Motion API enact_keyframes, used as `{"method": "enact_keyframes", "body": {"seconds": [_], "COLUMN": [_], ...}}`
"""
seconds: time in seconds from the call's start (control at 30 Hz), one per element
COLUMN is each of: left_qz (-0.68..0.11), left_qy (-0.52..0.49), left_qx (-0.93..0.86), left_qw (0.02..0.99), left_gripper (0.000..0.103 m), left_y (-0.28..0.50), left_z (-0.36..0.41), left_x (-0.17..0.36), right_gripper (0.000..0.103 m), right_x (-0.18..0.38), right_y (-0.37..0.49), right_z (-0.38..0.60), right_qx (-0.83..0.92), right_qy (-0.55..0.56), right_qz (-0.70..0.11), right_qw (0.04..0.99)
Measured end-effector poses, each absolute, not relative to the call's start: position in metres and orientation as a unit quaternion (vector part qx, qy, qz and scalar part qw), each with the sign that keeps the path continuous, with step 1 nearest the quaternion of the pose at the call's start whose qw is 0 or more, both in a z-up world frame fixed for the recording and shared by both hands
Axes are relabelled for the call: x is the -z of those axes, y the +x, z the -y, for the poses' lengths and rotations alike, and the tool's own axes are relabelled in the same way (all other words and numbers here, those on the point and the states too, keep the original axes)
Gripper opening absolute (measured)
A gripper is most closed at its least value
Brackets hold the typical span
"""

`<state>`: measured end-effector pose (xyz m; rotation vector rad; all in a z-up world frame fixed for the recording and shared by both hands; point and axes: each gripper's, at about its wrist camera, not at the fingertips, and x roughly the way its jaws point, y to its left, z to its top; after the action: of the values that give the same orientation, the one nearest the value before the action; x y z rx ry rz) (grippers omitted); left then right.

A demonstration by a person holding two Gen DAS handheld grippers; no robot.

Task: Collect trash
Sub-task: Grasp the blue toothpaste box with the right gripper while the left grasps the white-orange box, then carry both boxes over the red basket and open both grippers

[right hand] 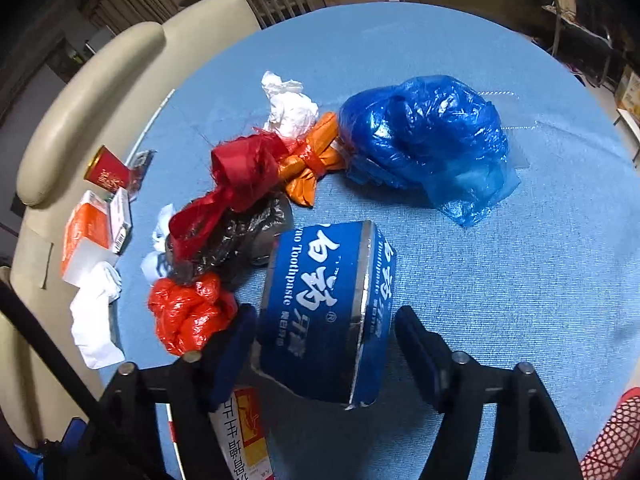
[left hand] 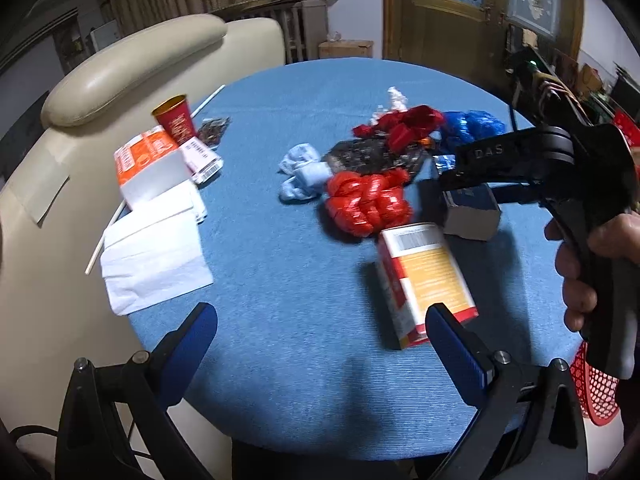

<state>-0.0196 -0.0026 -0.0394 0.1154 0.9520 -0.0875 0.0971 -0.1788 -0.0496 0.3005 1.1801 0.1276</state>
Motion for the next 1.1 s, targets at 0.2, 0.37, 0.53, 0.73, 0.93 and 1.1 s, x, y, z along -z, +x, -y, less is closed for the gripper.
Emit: {"method": "enact_keyframes", "body": {"seconds": [0.2,0.37,0.53,0.73,0.93,1.1], "left_qz": [-0.466,-0.488,-0.510,-0.525,-0.527,-0.505], "left_qy": [0.049,0.047,0.039,0.019,0.009,0.024], "left_qx": [0.096,0.127,0.123,0.127,0.143,0.169], "left_qw": [0.878,0.862,0.851,0.841,0.837,0.846], "left_gripper": [0.103,0.103,0.103,0.070,0.050,0.049], "left_y": [-0.013,0.004,0.018,0.028,0.026,0.016], "left_z": [0.022,0.046,0.052,0.046,0.044,0.058], "left_x": [0.037,0.053,0.071,0.079,0.080,0.066], "right_gripper": [0.059,0.060,0.068,0.072,0.061,0.060], "right_x": [0.047,0.047,0.046,0.054,0.051,0.042], "right_y": [0.090,0.081,0.088,0.095,0.084,0.058], "right_z": [0.209,0.232,0.229,0.208,0.222,0.252], "right_qx": [-0.049,-0.045,-0.039,-0.011,-0.018,-0.041], "right_qy": [0.157,0.171,0.176,0.124,0.145,0.189], "right_qz": [-0.551,-0.562,-0.576,-0.585,-0.556,-0.529], "right_qw": [0.818,0.808,0.797,0.802,0.818,0.827]}}
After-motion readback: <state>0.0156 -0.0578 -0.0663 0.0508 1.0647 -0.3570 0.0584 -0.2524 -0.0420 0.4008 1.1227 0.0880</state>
